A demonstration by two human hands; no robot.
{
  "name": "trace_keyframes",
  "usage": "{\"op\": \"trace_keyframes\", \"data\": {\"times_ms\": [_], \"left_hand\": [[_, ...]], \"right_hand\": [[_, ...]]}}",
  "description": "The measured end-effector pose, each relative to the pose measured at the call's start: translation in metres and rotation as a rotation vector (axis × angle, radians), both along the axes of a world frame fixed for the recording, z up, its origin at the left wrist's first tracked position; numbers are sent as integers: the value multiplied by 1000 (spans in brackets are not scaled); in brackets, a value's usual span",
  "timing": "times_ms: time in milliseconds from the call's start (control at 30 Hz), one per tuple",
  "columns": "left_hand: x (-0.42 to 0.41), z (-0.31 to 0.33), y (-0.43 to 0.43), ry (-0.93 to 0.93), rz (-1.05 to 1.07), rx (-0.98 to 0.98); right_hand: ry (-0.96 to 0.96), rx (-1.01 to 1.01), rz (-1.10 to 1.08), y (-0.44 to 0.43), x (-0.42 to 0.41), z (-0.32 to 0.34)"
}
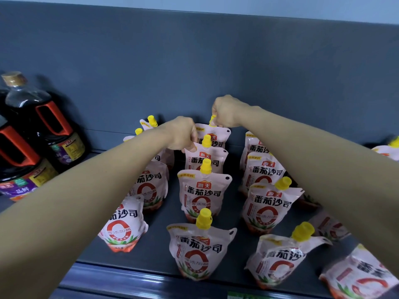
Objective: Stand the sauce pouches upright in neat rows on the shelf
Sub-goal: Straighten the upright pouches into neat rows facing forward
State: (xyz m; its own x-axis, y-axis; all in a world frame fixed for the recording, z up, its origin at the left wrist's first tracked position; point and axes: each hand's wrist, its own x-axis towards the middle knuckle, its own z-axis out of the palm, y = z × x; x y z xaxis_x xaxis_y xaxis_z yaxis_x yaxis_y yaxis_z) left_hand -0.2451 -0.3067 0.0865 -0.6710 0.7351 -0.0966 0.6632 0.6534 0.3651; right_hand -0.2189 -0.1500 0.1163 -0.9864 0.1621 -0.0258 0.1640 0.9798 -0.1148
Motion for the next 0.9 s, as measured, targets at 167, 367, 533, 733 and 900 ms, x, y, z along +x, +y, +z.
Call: {"op": "trace_keyframes", "data": {"times_ms": [167, 367, 533, 733, 900], "left_hand": [[3, 3, -1, -1, -11, -37], [4, 5, -1, -3, -7, -48], [9, 4, -4, -27, -7, -55], [19, 23, -20, 63, 6, 84], [40, 45, -41, 51, -94, 209]], "right_hand": [[41, 13, 9, 1, 7, 3], [87, -8, 19, 1, 18, 15], [82, -42, 47, -5, 38, 27], [0, -19, 33, -19, 69, 39], [-125, -164, 34, -31, 87, 41]]}}
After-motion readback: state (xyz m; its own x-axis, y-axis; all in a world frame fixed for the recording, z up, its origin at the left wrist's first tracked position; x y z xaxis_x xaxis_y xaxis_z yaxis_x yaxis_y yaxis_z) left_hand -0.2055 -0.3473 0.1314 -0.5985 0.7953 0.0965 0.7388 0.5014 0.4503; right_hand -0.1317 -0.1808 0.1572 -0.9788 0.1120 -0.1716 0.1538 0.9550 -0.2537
